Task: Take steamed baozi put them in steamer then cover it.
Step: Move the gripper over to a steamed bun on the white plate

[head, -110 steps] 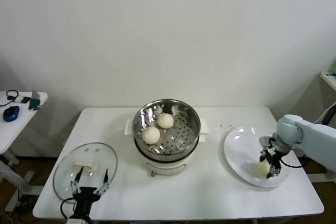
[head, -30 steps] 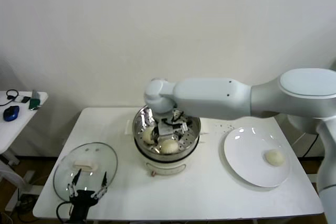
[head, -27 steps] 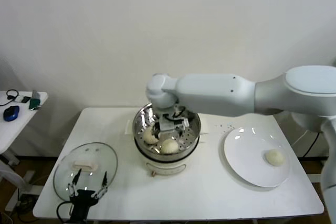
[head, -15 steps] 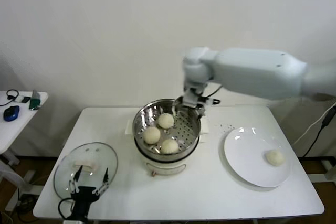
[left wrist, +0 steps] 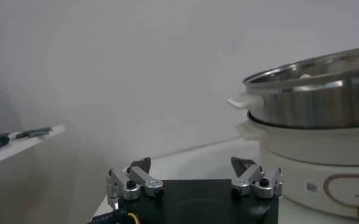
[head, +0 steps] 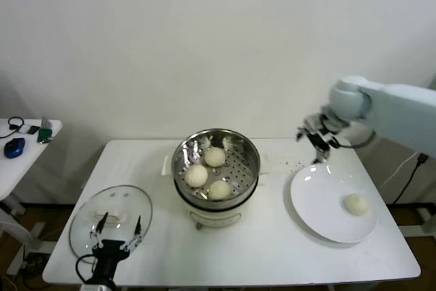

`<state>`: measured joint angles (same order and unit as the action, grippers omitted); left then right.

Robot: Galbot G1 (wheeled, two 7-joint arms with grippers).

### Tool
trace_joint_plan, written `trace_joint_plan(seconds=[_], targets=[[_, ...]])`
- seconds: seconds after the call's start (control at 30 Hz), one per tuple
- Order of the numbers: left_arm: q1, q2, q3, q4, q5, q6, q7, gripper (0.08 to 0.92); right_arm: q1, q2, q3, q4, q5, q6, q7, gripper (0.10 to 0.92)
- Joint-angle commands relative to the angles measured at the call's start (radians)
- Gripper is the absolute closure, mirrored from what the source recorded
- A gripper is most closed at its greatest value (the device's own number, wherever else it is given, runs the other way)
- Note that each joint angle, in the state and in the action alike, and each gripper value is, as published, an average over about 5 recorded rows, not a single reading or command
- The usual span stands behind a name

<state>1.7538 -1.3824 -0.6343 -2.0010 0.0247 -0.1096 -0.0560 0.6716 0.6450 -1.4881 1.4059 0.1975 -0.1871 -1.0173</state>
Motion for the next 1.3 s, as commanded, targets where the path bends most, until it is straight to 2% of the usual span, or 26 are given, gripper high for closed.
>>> trace_joint_plan(seconds=[0.03, 0.3, 0.67, 1.3], targets=[[0.001, 0.0, -0.001, -0.01, -0.003, 0.002, 0.007, 0.177, -0.413, -0.223, 0.305, -0.1, -0.137, -0.07, -0.04, 0.202], [0.003, -0.005, 0.001, -0.008, 0.011, 0.008, 0.005, 0.177, -0.641, -0.181, 0.517, -0.252, -0.257, -0.009, -0.061, 0.203], [-0.001, -0.011, 0.004, -0.007, 0.022, 0.019, 0.003, 0.177, -0.679, -0.08, 0.569, -0.405, -0.3, 0.029, -0.069, 0.202], [-0.002, -0.009, 0.01, 0.013, 0.04, 0.02, -0.005, 0.177, -0.666, 0.008, 0.544, -0.472, -0.299, 0.038, -0.084, 0.203]])
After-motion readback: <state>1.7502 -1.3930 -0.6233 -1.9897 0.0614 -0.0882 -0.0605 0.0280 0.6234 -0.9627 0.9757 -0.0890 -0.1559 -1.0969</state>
